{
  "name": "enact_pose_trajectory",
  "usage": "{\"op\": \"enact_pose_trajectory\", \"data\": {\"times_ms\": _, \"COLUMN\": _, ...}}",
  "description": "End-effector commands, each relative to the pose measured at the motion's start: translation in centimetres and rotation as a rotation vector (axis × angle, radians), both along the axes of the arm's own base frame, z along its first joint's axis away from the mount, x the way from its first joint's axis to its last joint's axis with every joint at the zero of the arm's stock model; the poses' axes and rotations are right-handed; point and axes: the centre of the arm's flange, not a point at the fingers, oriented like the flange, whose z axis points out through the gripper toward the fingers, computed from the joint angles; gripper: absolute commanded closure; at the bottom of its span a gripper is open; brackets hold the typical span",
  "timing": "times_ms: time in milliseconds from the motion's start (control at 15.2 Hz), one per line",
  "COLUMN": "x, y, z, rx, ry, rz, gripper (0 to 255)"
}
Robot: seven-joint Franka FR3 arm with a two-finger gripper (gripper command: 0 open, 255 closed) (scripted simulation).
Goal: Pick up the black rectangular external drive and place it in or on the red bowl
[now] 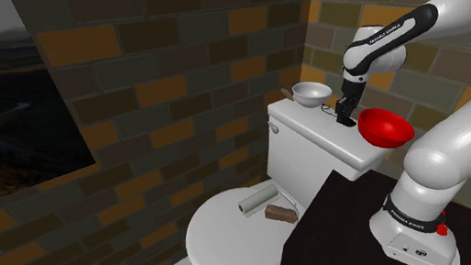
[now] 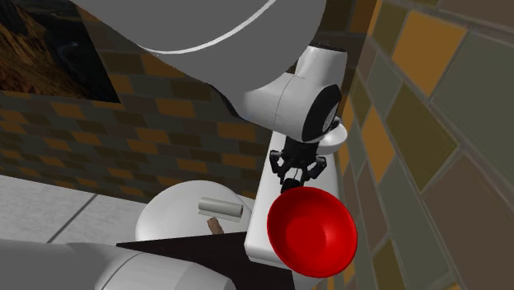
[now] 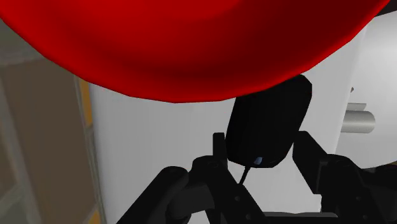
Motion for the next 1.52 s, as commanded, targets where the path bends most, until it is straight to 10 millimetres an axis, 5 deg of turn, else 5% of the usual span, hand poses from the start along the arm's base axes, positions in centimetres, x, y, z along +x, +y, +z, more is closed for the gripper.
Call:
{"op": "enact_pose_trajectory", "data": {"times_ms": 0, "x": 0.1, "y": 0.0, "z": 1.3, "rx": -0.003, "ry": -0.003, "rz": 0.0, "gripper": 255}}
{"op": "enact_pose_trajectory", "data": {"times_ms": 1254, "x": 0.1, "y": 0.0, "z": 10.9, "rx": -0.003, "ry": -0.003, "rz": 0.0, "gripper": 255}}
{"op": "enact_pose_trajectory", "data": {"times_ms": 1452, "x": -3.8, "y": 0.8, "z": 11.1, "rx": -0.003, "ry": -0.003, "rz": 0.0, "gripper": 255}}
